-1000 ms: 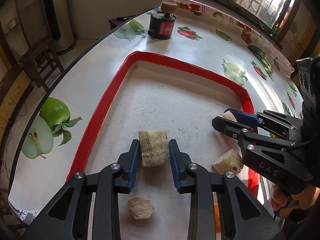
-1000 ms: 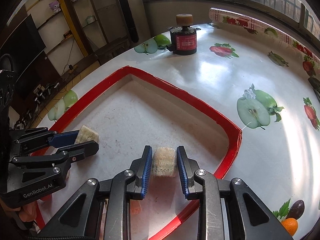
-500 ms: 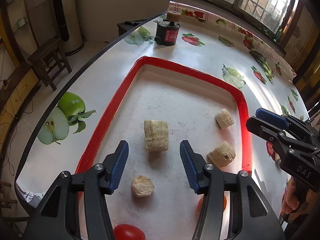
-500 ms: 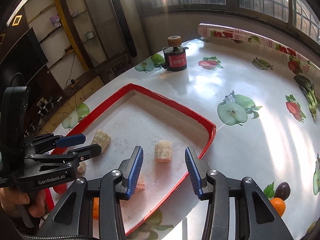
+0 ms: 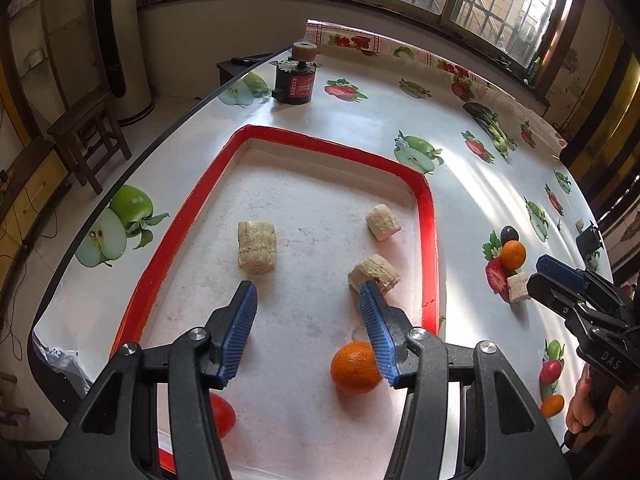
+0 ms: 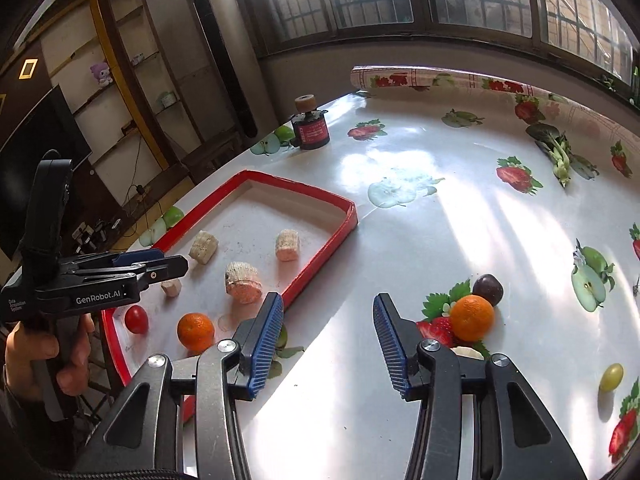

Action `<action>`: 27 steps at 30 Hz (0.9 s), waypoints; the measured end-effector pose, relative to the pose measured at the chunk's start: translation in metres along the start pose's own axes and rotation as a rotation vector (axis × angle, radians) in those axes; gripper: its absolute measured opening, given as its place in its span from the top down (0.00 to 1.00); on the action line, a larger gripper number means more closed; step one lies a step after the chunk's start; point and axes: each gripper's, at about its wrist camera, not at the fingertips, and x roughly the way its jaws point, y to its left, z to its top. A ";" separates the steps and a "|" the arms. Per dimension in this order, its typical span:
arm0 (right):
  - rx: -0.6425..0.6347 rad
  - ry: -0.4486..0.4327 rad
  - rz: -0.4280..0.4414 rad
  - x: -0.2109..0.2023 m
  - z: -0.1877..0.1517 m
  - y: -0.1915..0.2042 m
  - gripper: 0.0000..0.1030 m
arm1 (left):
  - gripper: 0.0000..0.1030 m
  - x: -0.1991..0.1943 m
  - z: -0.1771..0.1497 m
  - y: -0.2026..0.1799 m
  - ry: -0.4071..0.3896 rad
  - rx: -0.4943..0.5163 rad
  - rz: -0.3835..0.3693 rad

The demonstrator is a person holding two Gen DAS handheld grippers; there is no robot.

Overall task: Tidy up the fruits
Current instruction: 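Open both tools to release the cork pieces in the tray and withdraw, then move the left tool toward a cork cylinder while the right approaches the green grape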

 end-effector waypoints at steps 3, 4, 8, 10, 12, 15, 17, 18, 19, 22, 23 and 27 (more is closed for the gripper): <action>0.031 -0.013 -0.019 -0.018 -0.013 -0.016 0.52 | 0.50 -0.005 -0.004 -0.011 -0.006 0.016 -0.016; 0.041 -0.016 -0.028 -0.023 -0.017 -0.021 0.52 | 0.50 -0.007 -0.005 -0.015 -0.007 0.021 -0.022; 0.076 -0.024 -0.069 -0.045 -0.037 -0.043 0.52 | 0.50 -0.014 -0.011 -0.034 -0.014 0.049 -0.047; 0.102 -0.027 -0.094 -0.054 -0.046 -0.055 0.52 | 0.50 -0.016 -0.013 -0.044 -0.015 0.062 -0.063; 0.128 -0.033 -0.111 -0.063 -0.054 -0.066 0.51 | 0.50 -0.017 -0.016 -0.055 -0.015 0.078 -0.075; 0.155 -0.036 -0.137 -0.073 -0.066 -0.081 0.51 | 0.50 -0.017 -0.021 -0.069 -0.008 0.105 -0.091; 0.171 -0.034 -0.152 -0.079 -0.072 -0.089 0.51 | 0.50 -0.017 -0.025 -0.078 -0.001 0.118 -0.102; 0.179 -0.036 -0.158 -0.082 -0.076 -0.092 0.51 | 0.50 -0.017 -0.026 -0.083 0.003 0.124 -0.107; 0.187 -0.039 -0.162 -0.085 -0.079 -0.096 0.51 | 0.50 -0.016 -0.028 -0.087 0.006 0.129 -0.113; 0.203 -0.042 -0.177 -0.093 -0.088 -0.105 0.51 | 0.50 -0.016 -0.031 -0.098 0.011 0.148 -0.125; 0.208 -0.041 -0.182 -0.096 -0.091 -0.107 0.51 | 0.50 -0.016 -0.032 -0.102 0.013 0.153 -0.129; 0.229 -0.036 -0.201 -0.104 -0.104 -0.116 0.51 | 0.49 -0.013 -0.034 -0.117 0.025 0.171 -0.148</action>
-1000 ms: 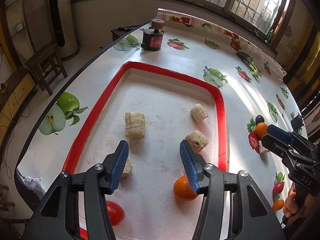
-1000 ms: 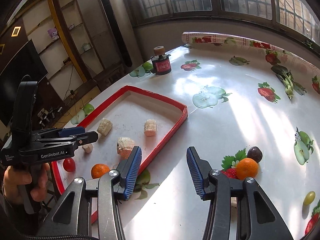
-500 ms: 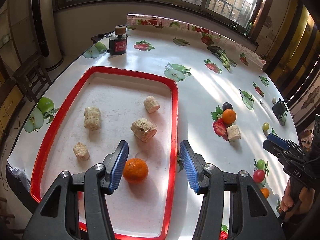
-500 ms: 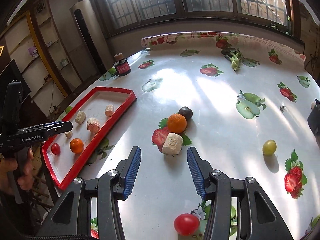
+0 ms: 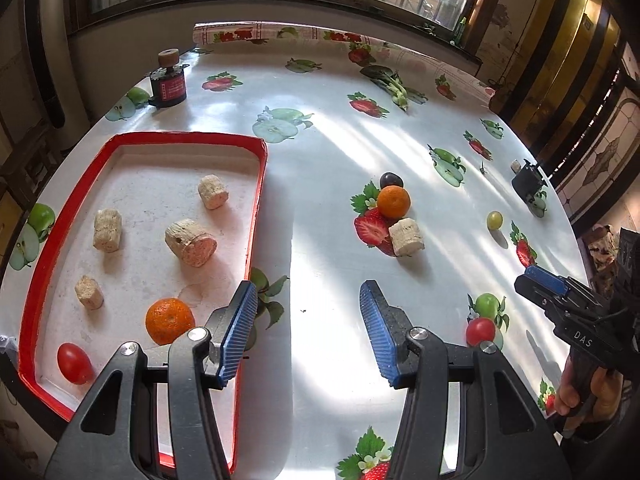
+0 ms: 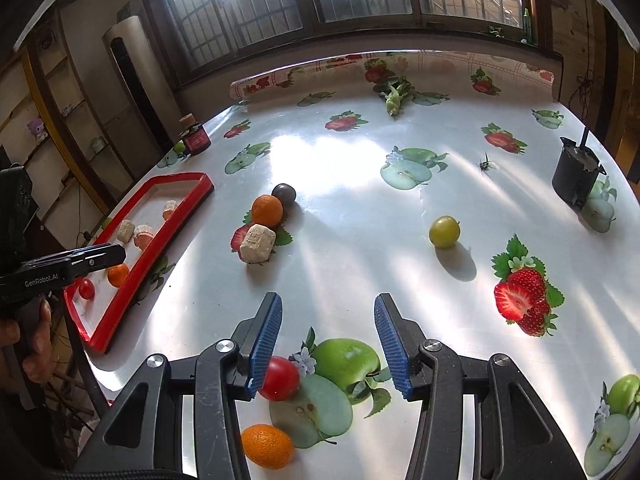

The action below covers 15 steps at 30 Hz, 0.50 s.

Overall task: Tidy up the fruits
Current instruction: 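Move the left tool toward a cork cylinder while the right approaches the green grape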

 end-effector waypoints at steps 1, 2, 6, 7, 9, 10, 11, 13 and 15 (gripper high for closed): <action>0.007 0.001 -0.003 -0.001 -0.003 -0.003 0.51 | 0.47 0.001 0.000 -0.004 0.002 0.004 -0.005; 0.011 0.002 -0.005 -0.003 -0.006 -0.006 0.51 | 0.47 0.003 0.000 -0.008 0.005 0.009 -0.010; 0.026 0.004 -0.022 -0.006 -0.013 -0.018 0.51 | 0.47 0.012 0.001 -0.025 0.025 0.031 -0.036; 0.033 0.005 -0.028 -0.005 -0.013 -0.022 0.51 | 0.47 0.016 0.001 -0.029 0.031 0.036 -0.043; 0.047 0.005 -0.041 -0.003 -0.013 -0.031 0.51 | 0.47 0.022 0.002 -0.037 0.041 0.042 -0.064; 0.054 0.006 -0.049 -0.002 -0.012 -0.035 0.51 | 0.47 0.025 0.003 -0.041 0.049 0.043 -0.075; 0.058 0.008 -0.060 0.001 -0.011 -0.040 0.51 | 0.47 0.030 0.005 -0.046 0.056 0.044 -0.085; 0.063 0.013 -0.076 0.007 -0.009 -0.047 0.51 | 0.47 0.038 0.007 -0.054 0.071 0.048 -0.100; 0.069 0.023 -0.093 0.014 -0.005 -0.054 0.51 | 0.47 0.046 0.010 -0.062 0.083 0.055 -0.106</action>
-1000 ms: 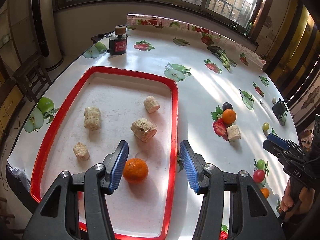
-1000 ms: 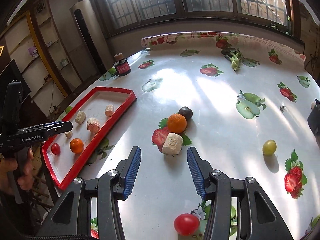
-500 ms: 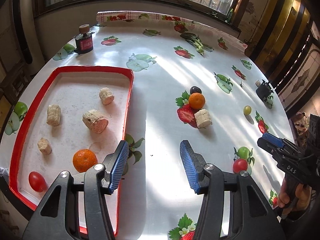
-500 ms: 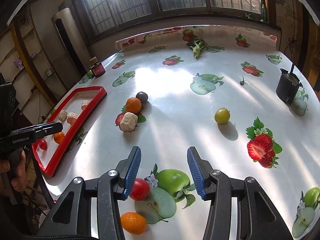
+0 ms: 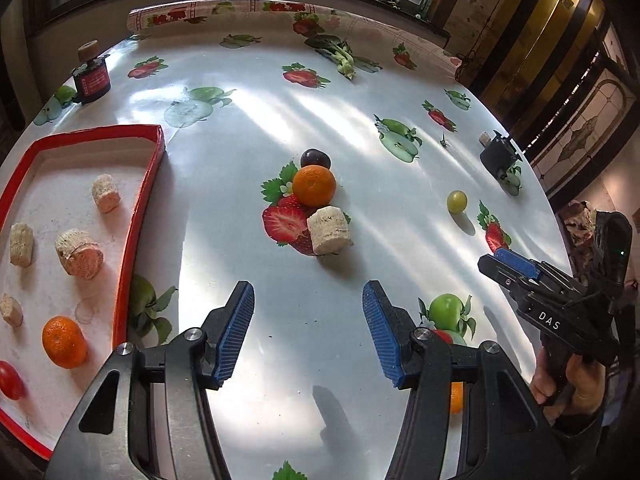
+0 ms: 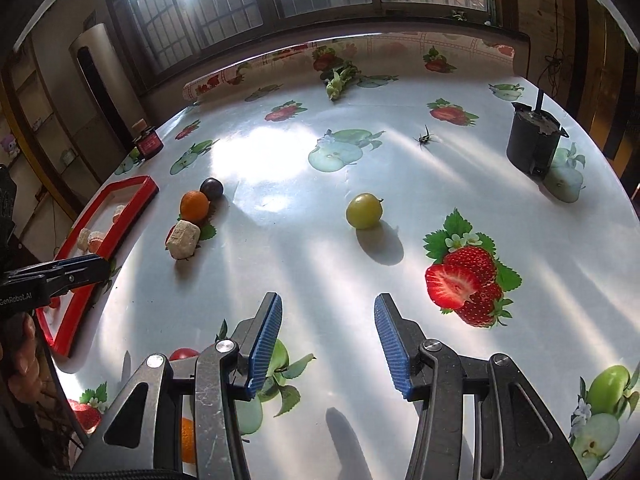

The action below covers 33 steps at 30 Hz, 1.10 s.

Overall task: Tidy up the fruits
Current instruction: 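Move the left tool toward a cork cylinder while the right approaches the green grape, then close the left tool on the cork cylinder while the right grasps the green grape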

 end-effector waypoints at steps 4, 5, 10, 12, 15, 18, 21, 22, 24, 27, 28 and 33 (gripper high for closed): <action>-0.013 0.004 -0.048 0.015 0.013 -0.008 0.51 | 0.47 0.018 0.010 -0.013 0.019 0.020 0.003; -0.013 0.006 -0.052 0.020 0.017 -0.010 0.51 | 0.47 0.024 0.013 -0.015 0.024 0.021 0.003; -0.023 0.010 -0.080 0.041 0.036 -0.017 0.51 | 0.47 0.048 0.023 -0.021 0.047 0.014 0.017; -0.032 0.017 -0.096 0.051 0.042 -0.017 0.52 | 0.47 0.056 0.025 -0.022 0.053 0.015 0.026; -0.047 0.012 -0.116 0.061 0.046 -0.017 0.52 | 0.47 0.065 0.026 -0.023 0.039 0.028 0.041; -0.063 0.001 -0.113 0.065 0.051 -0.014 0.59 | 0.66 0.065 0.026 -0.025 0.024 0.053 0.052; -0.095 0.002 -0.124 0.067 0.051 -0.007 0.70 | 0.70 0.063 0.024 -0.024 0.026 0.068 0.034; -0.107 0.001 -0.134 0.067 0.051 -0.004 0.71 | 0.70 0.062 0.023 -0.023 0.027 0.071 0.034; -0.104 0.003 -0.117 0.064 0.049 -0.001 0.71 | 0.70 0.059 0.019 -0.022 0.029 0.071 0.032; -0.101 -0.013 -0.084 0.053 0.046 0.006 0.71 | 0.70 0.053 0.012 -0.019 0.030 0.060 0.019; -0.096 -0.019 -0.065 0.048 0.045 0.008 0.71 | 0.70 0.049 0.010 -0.018 0.027 0.058 0.015; -0.093 -0.036 0.013 0.028 0.040 0.025 0.71 | 0.70 0.030 0.003 -0.011 -0.002 0.043 0.011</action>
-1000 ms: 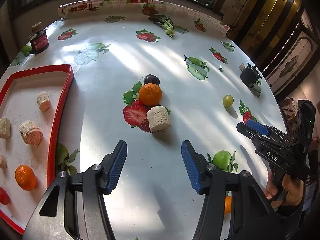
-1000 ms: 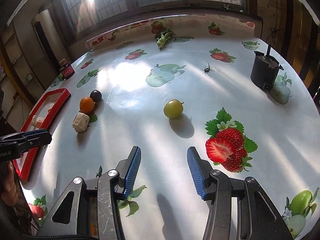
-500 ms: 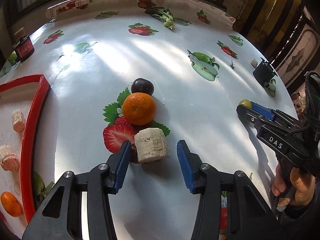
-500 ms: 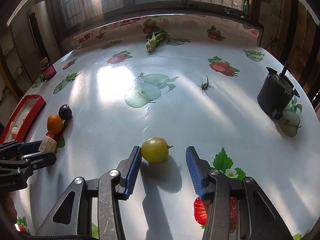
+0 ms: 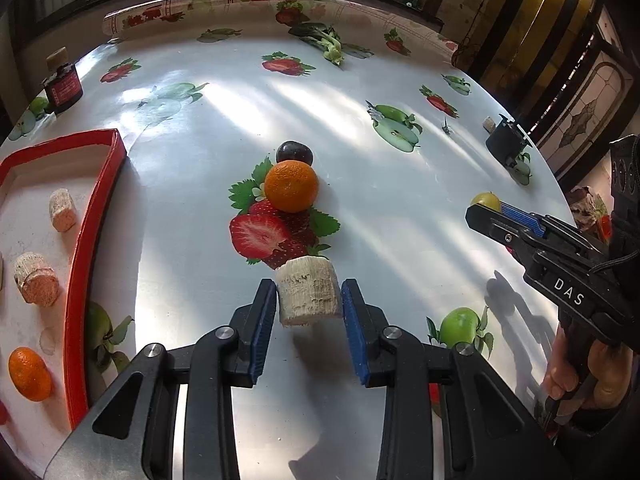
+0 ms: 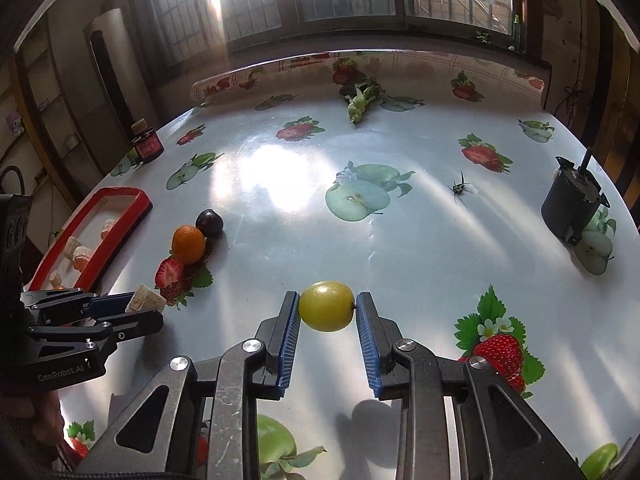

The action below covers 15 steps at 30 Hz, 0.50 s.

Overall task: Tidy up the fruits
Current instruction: 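Close the left tool on the cork cylinder while the right grasps the green grape, then carry the cylinder into the tray with the left tool while the right carries the grape there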

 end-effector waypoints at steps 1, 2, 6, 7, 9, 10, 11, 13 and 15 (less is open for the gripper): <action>-0.002 -0.003 0.012 -0.003 0.000 0.004 0.71 | 0.70 -0.003 -0.001 0.001 -0.005 -0.002 0.002; -0.004 -0.006 0.022 -0.006 -0.001 0.008 0.71 | 0.70 -0.007 -0.003 0.002 -0.011 -0.002 0.005; -0.016 -0.007 0.057 -0.012 -0.003 0.025 0.72 | 0.70 -0.020 -0.009 0.008 -0.033 -0.011 0.013; -0.021 -0.006 0.064 -0.012 -0.003 0.028 0.72 | 0.70 -0.023 -0.011 0.010 -0.038 -0.014 0.014; -0.029 -0.007 0.076 -0.014 -0.004 0.036 0.72 | 0.70 -0.030 -0.014 0.014 -0.049 -0.021 0.017; -0.034 -0.007 0.081 -0.015 -0.005 0.039 0.72 | 0.70 -0.033 -0.016 0.017 -0.053 -0.027 0.016; -0.037 -0.008 0.087 -0.016 -0.004 0.043 0.72 | 0.70 -0.036 -0.017 0.021 -0.057 -0.034 0.016; -0.043 -0.009 0.103 -0.018 -0.004 0.049 0.72 | 0.70 -0.042 -0.020 0.027 -0.065 -0.050 0.019; -0.054 -0.009 0.115 -0.019 -0.004 0.057 0.72 | 0.70 -0.048 -0.024 0.035 -0.076 -0.065 0.028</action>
